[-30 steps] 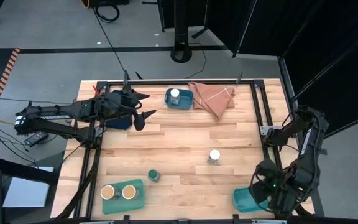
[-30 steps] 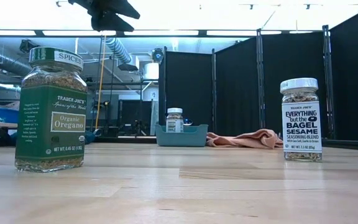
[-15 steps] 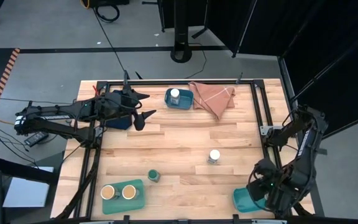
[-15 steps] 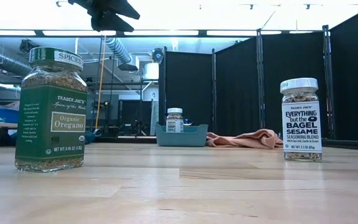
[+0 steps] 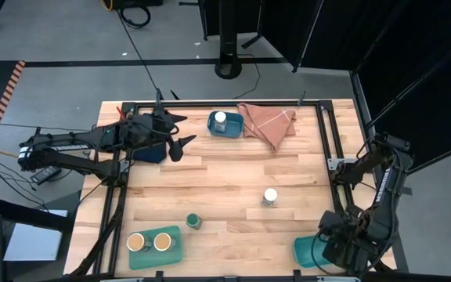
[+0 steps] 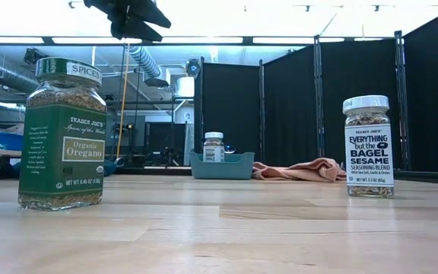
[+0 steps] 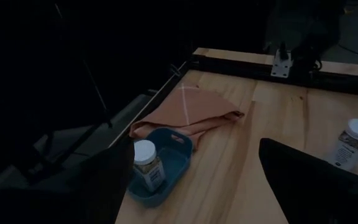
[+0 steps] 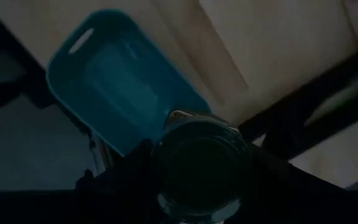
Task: Sort spices by type
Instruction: Put the top green seasoning bottle into the green bin
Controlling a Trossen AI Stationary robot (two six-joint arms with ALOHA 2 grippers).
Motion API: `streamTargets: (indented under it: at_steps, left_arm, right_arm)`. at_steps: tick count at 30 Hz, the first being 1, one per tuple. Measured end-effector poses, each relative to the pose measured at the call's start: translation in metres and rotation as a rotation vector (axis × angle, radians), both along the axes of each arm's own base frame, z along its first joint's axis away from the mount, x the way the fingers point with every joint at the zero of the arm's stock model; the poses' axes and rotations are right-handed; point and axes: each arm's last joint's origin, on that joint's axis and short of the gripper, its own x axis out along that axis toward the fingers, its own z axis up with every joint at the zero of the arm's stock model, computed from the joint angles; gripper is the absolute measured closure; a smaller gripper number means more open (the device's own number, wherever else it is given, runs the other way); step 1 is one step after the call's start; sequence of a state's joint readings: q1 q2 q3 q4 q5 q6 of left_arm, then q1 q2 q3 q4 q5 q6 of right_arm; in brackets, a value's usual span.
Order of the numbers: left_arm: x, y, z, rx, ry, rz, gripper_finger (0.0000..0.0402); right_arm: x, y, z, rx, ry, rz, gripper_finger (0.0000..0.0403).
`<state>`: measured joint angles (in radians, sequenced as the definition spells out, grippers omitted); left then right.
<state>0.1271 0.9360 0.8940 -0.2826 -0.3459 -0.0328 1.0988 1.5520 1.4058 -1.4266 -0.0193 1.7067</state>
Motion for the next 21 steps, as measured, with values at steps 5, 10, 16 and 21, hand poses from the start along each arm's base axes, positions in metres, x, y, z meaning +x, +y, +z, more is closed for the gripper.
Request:
streamTargets:
  at_steps: [5, 10, 16, 21]
  left_arm:
    - [-0.001, 0.003, 0.000, 0.004, -0.001, 0.030, 0.0051]
    - [-0.001, 0.004, 0.000, 0.018, 0.001, 0.076, 0.0051]
    - [-0.002, 0.005, 0.000, 0.024, 0.001, 0.098, 0.0051]
    - [-0.002, 0.006, 0.001, 0.037, 0.002, 0.141, 0.0051]
  right_arm:
    - [0.004, 0.005, -0.007, 0.039, -0.057, 0.141, 0.0195]
    - [0.000, 0.003, -0.019, 0.008, -0.029, 0.305, 0.0195]
    - [-0.005, 0.002, -0.029, -0.026, -0.022, 0.432, 0.0195]
    - [-0.004, 0.004, -0.031, -0.023, -0.049, 0.506, 0.0195]
